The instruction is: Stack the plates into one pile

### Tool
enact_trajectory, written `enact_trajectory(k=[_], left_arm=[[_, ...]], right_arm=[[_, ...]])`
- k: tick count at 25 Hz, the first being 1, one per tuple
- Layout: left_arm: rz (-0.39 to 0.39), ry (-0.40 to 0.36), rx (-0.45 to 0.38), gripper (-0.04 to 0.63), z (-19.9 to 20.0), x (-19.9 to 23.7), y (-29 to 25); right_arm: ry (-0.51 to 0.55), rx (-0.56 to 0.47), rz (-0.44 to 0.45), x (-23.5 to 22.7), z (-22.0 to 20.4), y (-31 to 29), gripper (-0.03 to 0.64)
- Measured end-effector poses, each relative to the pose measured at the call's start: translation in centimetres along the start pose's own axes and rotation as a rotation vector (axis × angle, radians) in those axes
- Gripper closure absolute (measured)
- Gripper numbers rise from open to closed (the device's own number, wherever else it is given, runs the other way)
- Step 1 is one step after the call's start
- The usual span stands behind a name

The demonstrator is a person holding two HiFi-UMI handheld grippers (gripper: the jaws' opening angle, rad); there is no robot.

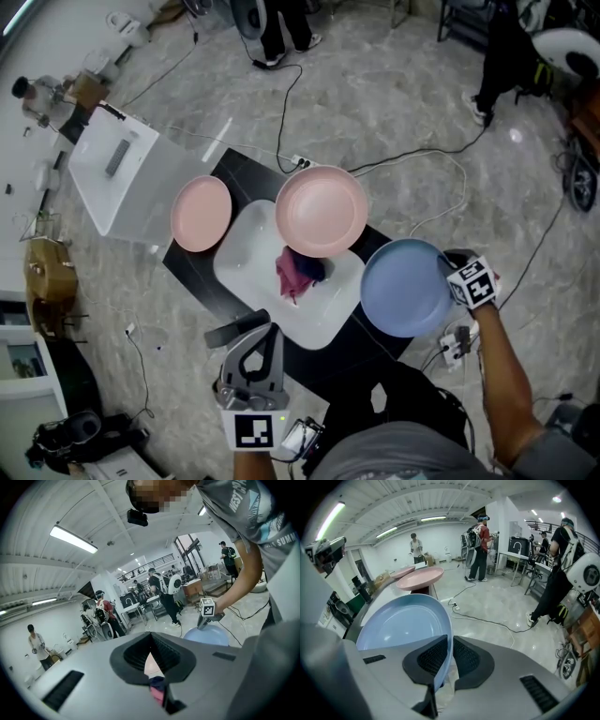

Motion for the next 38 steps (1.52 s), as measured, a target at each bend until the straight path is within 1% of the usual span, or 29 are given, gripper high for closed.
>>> enact_trajectory(k=[5, 7, 9, 14, 16, 18, 21, 24, 28, 38], left_arm=[[0.010, 0.010, 0.002, 0.594, -0.4, 0.2, 0.6], [0.016, 0.011, 0.001, 0.594, -0.7, 0.4, 0.9], [0.020, 0.007, 0.001, 0.594, -0.9, 0.6, 1.2], [0.036, 0.000, -0.009, 0.594, -1.2, 1.3, 2.4], [0.043, 0.009, -0.012, 0.594, -1.4, 1.5, 2.8], [0.053, 0.016, -0.020, 0.594, -1.5, 1.8, 3.3], [0.069, 0.022, -0.028, 0.594, -1.8, 2.4, 4.2], [0.085, 0.030, -0.016, 0.594, -2.4, 2.9, 5.0], [0.108, 0.042, -0.006, 0.594, -3.5, 3.6, 6.0], [0.167, 0.093, 0.036, 0.594, -6.2, 5.4, 8.6]], right_arm=[[-0.129, -0.031, 0.085, 0.0, 0.0, 0.6, 0.575], [-0.143, -0.052, 0.106, 0.3, 0.4, 1.2, 0.579], [-0.135, -0.074, 0.111, 0.9, 0.9, 1.9, 0.581], [-0.057, -0.109, 0.097, 2.8, 3.2, 4.1, 0.580], [-0.039, -0.126, 0.094, 3.4, 4.1, 4.7, 0.580], [-0.032, -0.140, 0.096, 3.8, 5.1, 5.1, 0.580], [-0.051, -0.164, 0.118, 4.1, 6.5, 5.2, 0.578], [-0.085, -0.196, 0.162, 4.6, 8.4, 5.1, 0.578], [-0.126, -0.233, 0.197, 5.0, 11.3, 4.4, 0.579], [-0.170, -0.284, 0.192, 5.5, 20.8, 1.0, 0.577]])
Point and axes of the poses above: the fingertips, and each gripper's own axes: y backward along the fingers, x to its left, z out of its top, the point moved 5 cm from there along y, backward along the fingers, and after that the axes turned 10 degrees about x, right-handed, at the moved point
